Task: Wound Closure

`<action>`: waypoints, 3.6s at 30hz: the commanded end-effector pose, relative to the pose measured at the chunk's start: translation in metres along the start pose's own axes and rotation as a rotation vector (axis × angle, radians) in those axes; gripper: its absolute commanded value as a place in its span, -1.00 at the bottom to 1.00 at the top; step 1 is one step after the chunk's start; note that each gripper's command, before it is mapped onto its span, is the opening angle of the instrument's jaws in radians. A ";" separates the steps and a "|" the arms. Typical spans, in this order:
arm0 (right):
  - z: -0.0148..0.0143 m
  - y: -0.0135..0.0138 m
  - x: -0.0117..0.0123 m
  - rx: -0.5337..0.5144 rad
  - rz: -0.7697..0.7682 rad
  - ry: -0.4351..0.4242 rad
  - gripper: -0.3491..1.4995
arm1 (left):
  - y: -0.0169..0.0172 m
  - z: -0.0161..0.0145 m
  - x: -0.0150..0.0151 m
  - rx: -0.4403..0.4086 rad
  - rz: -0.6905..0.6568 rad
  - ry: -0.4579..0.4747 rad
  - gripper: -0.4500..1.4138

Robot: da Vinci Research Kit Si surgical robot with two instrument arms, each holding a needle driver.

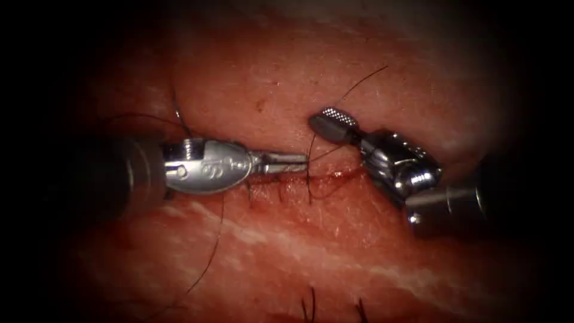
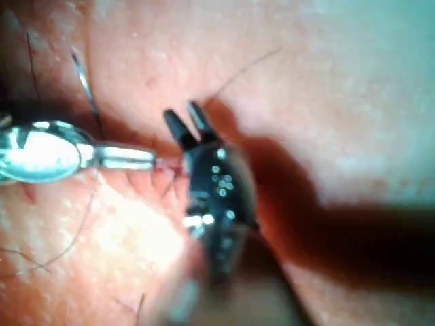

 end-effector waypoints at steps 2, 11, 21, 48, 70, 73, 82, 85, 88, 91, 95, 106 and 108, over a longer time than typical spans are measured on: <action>0.0003 0.0012 -0.0016 -0.016 0.017 -0.001 -0.22 | 0.0004 0.0009 -0.0004 -0.003 -0.003 0.002 -1.00; 0.0001 0.0031 -0.0019 -0.043 0.076 0.009 -0.02 | 0.0003 0.0011 -0.0005 -0.004 -0.003 0.000 -1.00; 0.0023 0.0027 -0.0014 -0.027 0.091 0.020 0.00 | 0.0003 0.0010 -0.0005 -0.004 -0.003 0.000 -1.00; -0.0017 -0.0024 -0.0020 0.028 0.025 0.094 -1.00 | -0.0040 -0.0007 -0.0044 -0.003 -0.032 -0.054 -1.00; -0.0045 -0.0044 -0.0092 0.307 -0.250 -0.055 -1.00 | -0.0197 -0.0003 -0.0080 0.047 -0.116 -0.115 -1.00; -0.0051 -0.0044 -0.0099 0.327 -0.275 -0.057 -1.00 | -0.0210 -0.0004 -0.0080 0.053 -0.125 -0.125 -1.00; -0.0055 -0.0041 -0.0095 0.332 -0.330 -0.033 -1.00 | -0.0247 0.0003 -0.0084 0.103 -0.140 -0.148 -1.00; -0.0055 -0.0041 -0.0097 0.335 -0.349 -0.027 -1.00 | -0.0253 0.0004 -0.0088 0.126 -0.141 -0.169 -1.00; -0.0057 -0.0041 -0.0102 0.341 -0.383 -0.022 -1.00 | -0.0260 0.0003 -0.0093 0.147 -0.142 -0.173 -1.00; -0.0062 -0.0041 -0.0106 0.350 -0.481 -0.007 -1.00 | -0.0267 0.0003 -0.0097 0.159 -0.140 -0.181 -1.00; -0.0070 -0.0041 -0.0110 0.363 -0.636 0.027 -1.00 | -0.0276 0.0005 -0.0106 0.163 -0.142 -0.183 -1.00; -0.0080 -0.0038 -0.0119 0.380 -0.803 0.099 -1.00 | -0.0282 0.0013 -0.0121 0.166 -0.133 -0.182 -1.00; -0.0079 -0.0040 -0.0125 0.382 -0.807 0.102 -1.00 | -0.0283 0.0012 -0.0122 0.166 -0.132 -0.182 -1.00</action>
